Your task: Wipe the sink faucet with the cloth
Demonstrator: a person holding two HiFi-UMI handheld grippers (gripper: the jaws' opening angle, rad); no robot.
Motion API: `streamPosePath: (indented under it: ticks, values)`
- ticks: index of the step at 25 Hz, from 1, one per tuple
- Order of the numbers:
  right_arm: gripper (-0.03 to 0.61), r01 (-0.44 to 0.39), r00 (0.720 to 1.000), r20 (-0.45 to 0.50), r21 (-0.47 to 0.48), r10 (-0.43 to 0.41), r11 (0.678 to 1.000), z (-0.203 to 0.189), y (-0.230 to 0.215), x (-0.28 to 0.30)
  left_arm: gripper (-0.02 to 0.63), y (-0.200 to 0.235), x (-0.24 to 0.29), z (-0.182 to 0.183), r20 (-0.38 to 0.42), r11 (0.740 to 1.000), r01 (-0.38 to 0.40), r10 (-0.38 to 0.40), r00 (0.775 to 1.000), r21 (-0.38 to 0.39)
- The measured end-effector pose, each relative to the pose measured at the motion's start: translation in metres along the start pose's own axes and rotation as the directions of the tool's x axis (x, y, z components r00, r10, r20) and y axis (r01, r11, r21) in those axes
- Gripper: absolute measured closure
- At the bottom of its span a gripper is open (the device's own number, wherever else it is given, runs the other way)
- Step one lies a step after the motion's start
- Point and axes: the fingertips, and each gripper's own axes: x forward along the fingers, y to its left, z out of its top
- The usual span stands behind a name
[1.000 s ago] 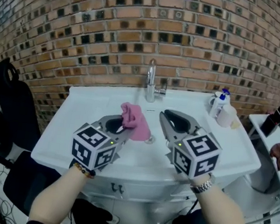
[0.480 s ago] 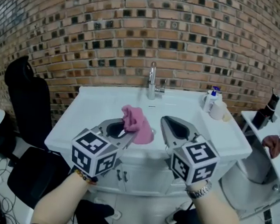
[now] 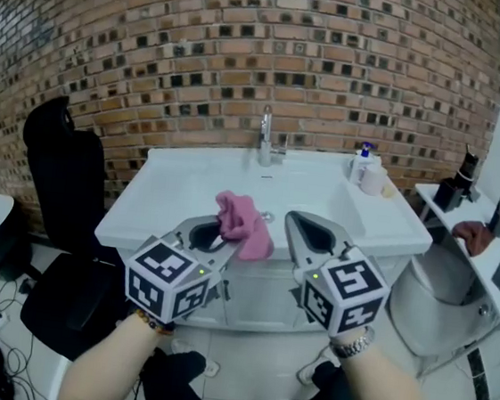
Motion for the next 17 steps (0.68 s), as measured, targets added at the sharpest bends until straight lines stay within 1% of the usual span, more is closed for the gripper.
streamPosePath:
  ticks: [7,17]
  values:
    - [0.568,-0.017,1.0,0.005,-0.008,0.017,1.0,0.001,0.04,-0.041,0.522,-0.034,-0.042,-0.001,0.011,1.0,0.007,-0.007,1.0,-0.006]
    - [0.568,-0.015,1.0,0.009,-0.025,0.016,1.0,0.006,0.075,-0.081,0.523,-0.063,-0.084,0.002,0.017,1.0,0.007,-0.008,1.0,0.006]
